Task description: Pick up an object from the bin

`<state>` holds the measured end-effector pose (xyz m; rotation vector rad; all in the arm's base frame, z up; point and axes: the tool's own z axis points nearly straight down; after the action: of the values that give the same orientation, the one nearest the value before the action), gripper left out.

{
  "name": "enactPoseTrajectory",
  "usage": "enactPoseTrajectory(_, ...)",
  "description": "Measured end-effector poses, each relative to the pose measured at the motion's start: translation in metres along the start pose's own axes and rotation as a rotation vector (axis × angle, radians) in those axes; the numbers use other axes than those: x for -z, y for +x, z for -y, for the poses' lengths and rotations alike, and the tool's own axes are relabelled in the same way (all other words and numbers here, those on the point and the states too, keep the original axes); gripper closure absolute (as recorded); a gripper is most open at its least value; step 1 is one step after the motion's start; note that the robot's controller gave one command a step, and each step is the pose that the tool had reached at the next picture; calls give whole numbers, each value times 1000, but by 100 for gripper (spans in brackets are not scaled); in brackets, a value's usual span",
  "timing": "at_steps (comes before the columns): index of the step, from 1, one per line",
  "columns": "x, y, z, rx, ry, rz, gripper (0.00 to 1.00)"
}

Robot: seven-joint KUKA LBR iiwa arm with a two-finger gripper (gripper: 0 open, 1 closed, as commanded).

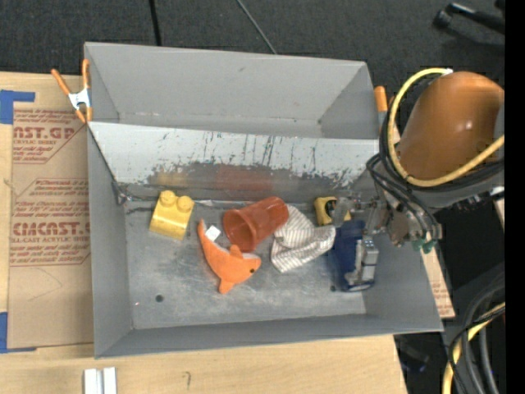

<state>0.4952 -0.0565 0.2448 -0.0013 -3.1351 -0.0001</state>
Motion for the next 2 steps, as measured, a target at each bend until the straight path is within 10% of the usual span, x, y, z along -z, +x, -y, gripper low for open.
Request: enactPoseTrajectory(2,-40,-5,-12,-75,0,13,0)
